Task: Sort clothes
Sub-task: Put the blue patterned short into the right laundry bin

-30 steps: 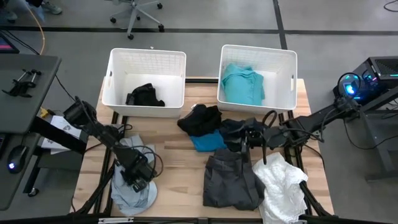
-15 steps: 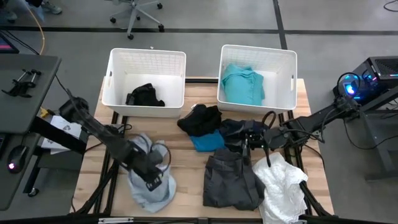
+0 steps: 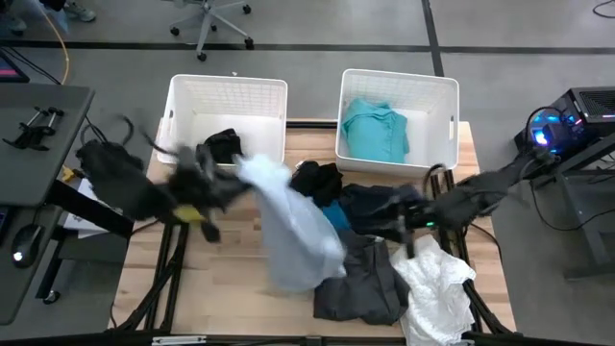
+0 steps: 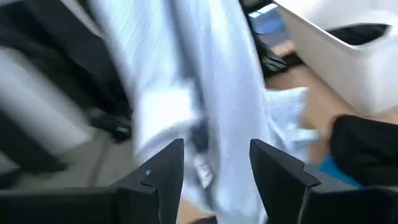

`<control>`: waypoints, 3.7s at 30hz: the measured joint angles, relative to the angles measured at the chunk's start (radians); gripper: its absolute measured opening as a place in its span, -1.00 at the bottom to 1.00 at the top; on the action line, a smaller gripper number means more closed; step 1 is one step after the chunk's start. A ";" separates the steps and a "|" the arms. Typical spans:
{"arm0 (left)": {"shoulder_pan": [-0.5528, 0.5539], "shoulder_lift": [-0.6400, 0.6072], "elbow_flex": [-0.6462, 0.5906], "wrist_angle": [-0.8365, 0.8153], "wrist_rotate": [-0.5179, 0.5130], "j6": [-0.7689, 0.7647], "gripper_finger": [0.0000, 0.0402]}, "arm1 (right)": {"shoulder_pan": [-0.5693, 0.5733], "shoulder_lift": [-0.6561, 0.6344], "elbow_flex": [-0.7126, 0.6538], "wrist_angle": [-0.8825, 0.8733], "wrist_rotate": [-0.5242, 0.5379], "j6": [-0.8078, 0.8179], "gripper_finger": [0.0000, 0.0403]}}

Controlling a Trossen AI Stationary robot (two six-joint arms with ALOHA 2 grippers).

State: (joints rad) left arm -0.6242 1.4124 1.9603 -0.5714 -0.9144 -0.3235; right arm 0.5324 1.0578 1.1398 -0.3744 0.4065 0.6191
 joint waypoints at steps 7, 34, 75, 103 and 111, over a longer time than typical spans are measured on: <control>0.060 -0.002 0.115 0.451 0.198 0.690 -1.00 | 0.122 -0.060 0.148 -0.013 0.185 -0.145 -0.16; 0.530 0.025 0.117 0.264 0.761 0.549 -1.00 | -0.500 0.688 0.777 0.072 -0.651 -0.521 0.54; 0.611 0.028 0.048 0.129 0.218 0.533 -0.80 | -0.987 0.176 0.559 -0.708 0.139 -0.592 -0.96; 0.449 -0.021 0.048 -0.339 0.350 0.428 -0.79 | -1.210 0.216 0.304 -0.733 -0.058 -0.051 0.09; 0.412 -0.054 0.047 -0.436 0.353 0.373 -0.79 | -1.069 0.213 0.525 -0.748 -0.044 -0.099 0.07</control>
State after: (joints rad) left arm -0.2119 1.3584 2.0071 -1.0074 -0.5618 0.0496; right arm -0.5363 1.2709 1.6646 -1.1223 0.3620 0.5197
